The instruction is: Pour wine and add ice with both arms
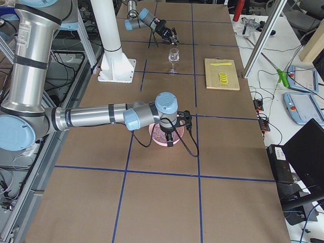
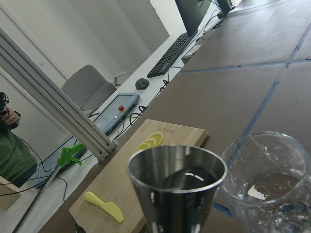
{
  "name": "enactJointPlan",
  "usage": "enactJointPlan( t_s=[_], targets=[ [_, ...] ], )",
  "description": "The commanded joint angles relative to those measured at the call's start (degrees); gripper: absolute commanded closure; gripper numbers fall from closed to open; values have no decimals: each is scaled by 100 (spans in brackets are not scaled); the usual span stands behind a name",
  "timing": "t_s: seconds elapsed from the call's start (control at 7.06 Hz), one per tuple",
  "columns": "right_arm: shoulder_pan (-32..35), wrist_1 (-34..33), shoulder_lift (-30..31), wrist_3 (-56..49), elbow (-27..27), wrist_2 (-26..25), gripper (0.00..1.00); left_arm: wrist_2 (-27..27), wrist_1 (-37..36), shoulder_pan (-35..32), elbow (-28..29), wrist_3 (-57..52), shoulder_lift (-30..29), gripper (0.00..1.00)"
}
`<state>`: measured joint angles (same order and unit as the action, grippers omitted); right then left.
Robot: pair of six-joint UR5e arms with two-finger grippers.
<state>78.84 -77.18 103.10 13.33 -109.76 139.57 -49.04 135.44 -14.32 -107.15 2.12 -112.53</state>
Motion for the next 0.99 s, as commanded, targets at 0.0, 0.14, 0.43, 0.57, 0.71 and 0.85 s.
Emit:
enactJointPlan(
  t_s=[0.0,0.14,0.43,0.57,0.71,0.85],
  targets=[
    [0,1,0,-23,-1,0,0,0,-437,-36,1,-177,-137,100],
    [0,1,-9,-24,-1,0,0,0,-718,-36,1,-429,-260,100],
    [0,166,0,11,8,-9,0,17,-992,-27,10,-862,-323,100],
    [0,185,0,12,16,-9,0,26,-1106,-35,1,-1219,-331,100],
    [0,186,0,20,17,-9,0,35,-1116,-36,10,-1371,-349,100],
    [0,186,0,20,17,-9,0,44,-1325,-36,10,-1581,-445,100]
  ],
)
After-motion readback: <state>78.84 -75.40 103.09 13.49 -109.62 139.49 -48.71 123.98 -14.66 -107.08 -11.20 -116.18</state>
